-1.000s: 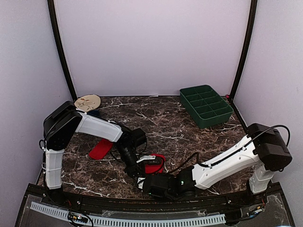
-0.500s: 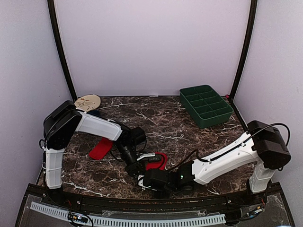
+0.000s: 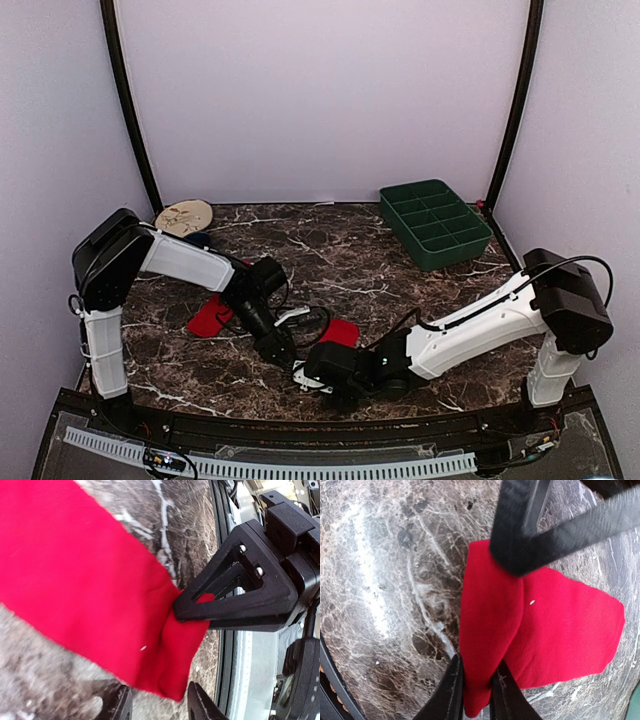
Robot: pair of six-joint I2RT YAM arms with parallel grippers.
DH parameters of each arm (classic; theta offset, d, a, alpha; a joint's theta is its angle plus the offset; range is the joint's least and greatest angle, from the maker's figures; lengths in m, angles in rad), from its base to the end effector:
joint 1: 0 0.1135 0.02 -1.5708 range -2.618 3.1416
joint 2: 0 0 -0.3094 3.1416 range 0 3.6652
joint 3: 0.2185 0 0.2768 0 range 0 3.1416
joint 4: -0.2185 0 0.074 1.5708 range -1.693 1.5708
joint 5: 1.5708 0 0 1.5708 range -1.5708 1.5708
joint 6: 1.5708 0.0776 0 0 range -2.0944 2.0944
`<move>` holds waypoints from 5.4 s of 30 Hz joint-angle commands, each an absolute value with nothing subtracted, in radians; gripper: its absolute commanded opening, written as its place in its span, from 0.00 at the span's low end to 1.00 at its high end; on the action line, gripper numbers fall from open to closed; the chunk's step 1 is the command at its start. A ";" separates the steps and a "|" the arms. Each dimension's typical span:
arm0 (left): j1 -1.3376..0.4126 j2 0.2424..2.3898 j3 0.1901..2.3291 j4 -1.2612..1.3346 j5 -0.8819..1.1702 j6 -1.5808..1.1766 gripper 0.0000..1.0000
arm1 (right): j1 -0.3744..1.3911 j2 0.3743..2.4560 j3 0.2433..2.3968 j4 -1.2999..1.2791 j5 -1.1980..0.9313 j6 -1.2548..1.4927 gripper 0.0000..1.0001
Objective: Roll the socks
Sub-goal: Roll the sock at the center of the board.
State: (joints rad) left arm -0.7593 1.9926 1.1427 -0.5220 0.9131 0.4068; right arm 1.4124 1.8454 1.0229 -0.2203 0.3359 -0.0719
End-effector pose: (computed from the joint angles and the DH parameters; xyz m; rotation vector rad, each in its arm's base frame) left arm 0.2436 -0.3158 0.1134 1.6483 2.2511 -1.3963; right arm 0.0893 0.3968 0.1269 -1.6207 1.9385 0.0884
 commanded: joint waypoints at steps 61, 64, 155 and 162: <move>-0.996 1.726 0.867 0.056 0.555 0.591 0.45 | 0.888 1.986 1.123 -0.498 -0.928 0.058 0.12; -1.009 1.752 0.885 0.006 0.560 0.640 0.45 | 0.889 1.987 1.121 -0.495 -0.930 0.061 0.12; -0.925 2.097 1.339 -0.670 0.733 0.732 0.11 | 1.566 1.579 0.756 -0.075 0.677 0.352 0.50; -0.923 2.104 1.348 -0.683 0.733 0.739 0.11 | 1.571 1.628 0.780 -0.042 0.659 0.249 0.54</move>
State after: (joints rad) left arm -0.9249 2.0815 1.3388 -0.6228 0.7464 0.7292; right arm 1.5623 1.6119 0.7628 -0.0944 0.6342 0.3225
